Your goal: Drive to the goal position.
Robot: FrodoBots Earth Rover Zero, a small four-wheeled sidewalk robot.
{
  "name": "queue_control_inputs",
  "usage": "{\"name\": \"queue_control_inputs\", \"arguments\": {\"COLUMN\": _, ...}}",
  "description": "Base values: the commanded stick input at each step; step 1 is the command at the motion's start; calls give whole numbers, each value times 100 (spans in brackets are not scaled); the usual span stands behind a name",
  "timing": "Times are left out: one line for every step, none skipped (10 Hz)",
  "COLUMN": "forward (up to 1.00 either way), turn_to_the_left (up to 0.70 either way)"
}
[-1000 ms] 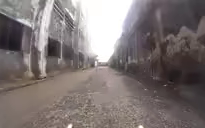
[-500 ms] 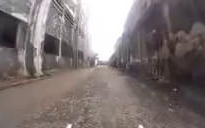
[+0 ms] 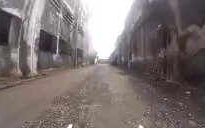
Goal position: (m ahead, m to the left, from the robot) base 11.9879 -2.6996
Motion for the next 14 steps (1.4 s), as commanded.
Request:
{"name": "queue_control_inputs", "arguments": {"forward": 70, "turn_to_the_left": 0}}
{"name": "queue_control_inputs", "arguments": {"forward": 70, "turn_to_the_left": 0}}
{"name": "queue_control_inputs", "arguments": {"forward": 70, "turn_to_the_left": 0}}
{"name": "queue_control_inputs", "arguments": {"forward": 70, "turn_to_the_left": 0}}
{"name": "queue_control_inputs", "arguments": {"forward": 70, "turn_to_the_left": 0}}
{"name": "queue_control_inputs", "arguments": {"forward": 70, "turn_to_the_left": 0}}
{"name": "queue_control_inputs", "arguments": {"forward": 70, "turn_to_the_left": 0}}
{"name": "queue_control_inputs", "arguments": {"forward": 70, "turn_to_the_left": 0}}
{"name": "queue_control_inputs", "arguments": {"forward": 70, "turn_to_the_left": 0}}
{"name": "queue_control_inputs", "arguments": {"forward": 70, "turn_to_the_left": 0}}
{"name": "queue_control_inputs", "arguments": {"forward": 70, "turn_to_the_left": 0}}
{"name": "queue_control_inputs", "arguments": {"forward": 70, "turn_to_the_left": 0}}
{"name": "queue_control_inputs", "arguments": {"forward": 70, "turn_to_the_left": 0}}
{"name": "queue_control_inputs", "arguments": {"forward": 70, "turn_to_the_left": 0}}
